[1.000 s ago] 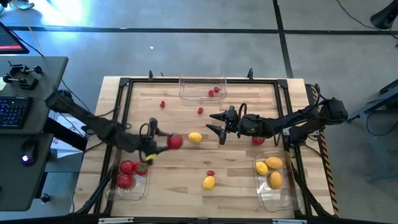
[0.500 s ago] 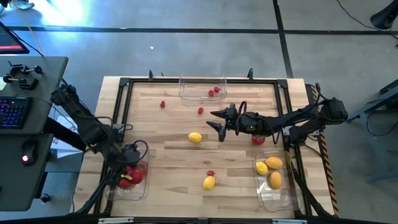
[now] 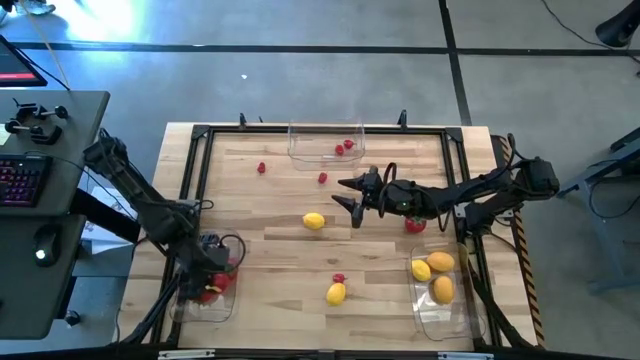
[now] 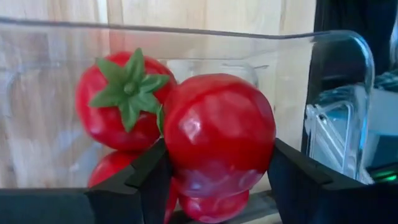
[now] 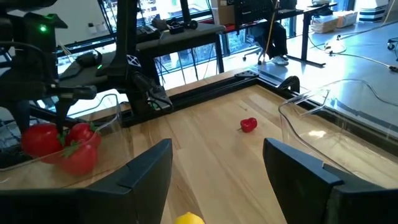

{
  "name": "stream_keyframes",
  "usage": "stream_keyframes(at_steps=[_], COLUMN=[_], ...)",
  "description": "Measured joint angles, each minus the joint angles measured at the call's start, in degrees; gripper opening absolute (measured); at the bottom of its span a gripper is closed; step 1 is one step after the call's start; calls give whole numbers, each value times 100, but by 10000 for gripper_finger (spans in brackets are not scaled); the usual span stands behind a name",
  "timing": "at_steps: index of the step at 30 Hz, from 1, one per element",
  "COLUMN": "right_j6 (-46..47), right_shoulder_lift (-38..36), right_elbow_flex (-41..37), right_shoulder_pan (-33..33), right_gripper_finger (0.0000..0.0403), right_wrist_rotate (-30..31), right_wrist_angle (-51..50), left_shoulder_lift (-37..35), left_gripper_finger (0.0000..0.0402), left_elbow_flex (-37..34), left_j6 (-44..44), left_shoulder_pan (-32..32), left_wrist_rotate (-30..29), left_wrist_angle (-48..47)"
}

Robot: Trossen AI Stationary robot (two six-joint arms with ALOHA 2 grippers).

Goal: Sort produce into baskets
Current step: Put the red tomato in the bottom left transparent bin

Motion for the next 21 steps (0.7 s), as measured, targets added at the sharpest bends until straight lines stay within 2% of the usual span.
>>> stream_keyframes(at_steps=[8,13,21], right_j6=[28,36,48], right_shoulder_lift=[0,-2,-2], right_elbow_flex=[1,3,3], right_shoulder_pan=[-37,-37,-37], right_gripper_finger=[240,240,240], right_wrist_rotate=[2,2,4], right_wrist_angle=[-62,-93,-165], left_shoulder_lift=[362,368,365], left_gripper_finger=[238,243,245], left_elbow_flex=[-18,-18,-18], left_j6=[-440,-441,15], left_shoulder_pan=[297,374,398], left_wrist_rotate=[194,208,336], left_wrist_angle=[176,247,257])
